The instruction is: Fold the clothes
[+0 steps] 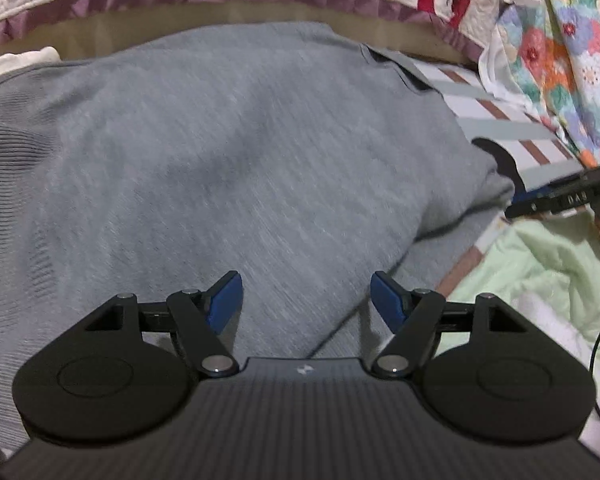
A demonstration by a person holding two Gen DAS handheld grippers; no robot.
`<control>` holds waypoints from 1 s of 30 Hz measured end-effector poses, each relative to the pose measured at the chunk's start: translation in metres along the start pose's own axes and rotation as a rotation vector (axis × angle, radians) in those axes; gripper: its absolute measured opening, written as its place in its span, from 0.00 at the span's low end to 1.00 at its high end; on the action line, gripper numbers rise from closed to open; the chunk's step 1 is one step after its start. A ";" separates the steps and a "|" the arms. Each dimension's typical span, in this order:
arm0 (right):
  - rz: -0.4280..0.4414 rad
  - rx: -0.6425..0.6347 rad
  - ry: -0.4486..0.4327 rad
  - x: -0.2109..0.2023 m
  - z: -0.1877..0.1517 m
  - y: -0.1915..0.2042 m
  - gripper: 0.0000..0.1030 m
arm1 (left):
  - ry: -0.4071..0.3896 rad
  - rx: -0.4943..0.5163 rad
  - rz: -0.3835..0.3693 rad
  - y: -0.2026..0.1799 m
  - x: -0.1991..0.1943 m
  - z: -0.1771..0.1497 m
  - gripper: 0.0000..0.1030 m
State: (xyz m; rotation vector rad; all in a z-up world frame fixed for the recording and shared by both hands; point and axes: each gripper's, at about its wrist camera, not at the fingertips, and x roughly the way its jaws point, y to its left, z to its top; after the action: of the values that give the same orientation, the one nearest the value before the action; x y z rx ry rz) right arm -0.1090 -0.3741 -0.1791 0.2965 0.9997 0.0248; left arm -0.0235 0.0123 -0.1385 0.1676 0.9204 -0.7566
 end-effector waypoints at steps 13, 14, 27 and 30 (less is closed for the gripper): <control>0.066 0.018 -0.349 -0.080 0.045 0.041 0.09 | -0.044 -0.040 0.092 0.007 0.001 0.002 0.74; 0.059 -0.019 -0.372 -0.087 0.053 0.049 0.09 | -0.058 -0.044 0.084 0.007 -0.002 0.003 0.74; 0.023 -0.161 -0.319 -0.059 0.131 0.072 0.09 | -0.078 0.029 0.133 -0.009 0.021 0.025 0.74; 0.030 -0.172 -0.293 -0.043 0.149 0.074 0.09 | -0.015 0.000 0.058 0.004 0.040 0.033 0.70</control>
State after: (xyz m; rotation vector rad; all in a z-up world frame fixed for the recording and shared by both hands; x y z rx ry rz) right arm -0.0001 -0.3449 -0.0503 0.1516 0.6967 0.0915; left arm 0.0154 -0.0202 -0.1501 0.1872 0.8975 -0.7034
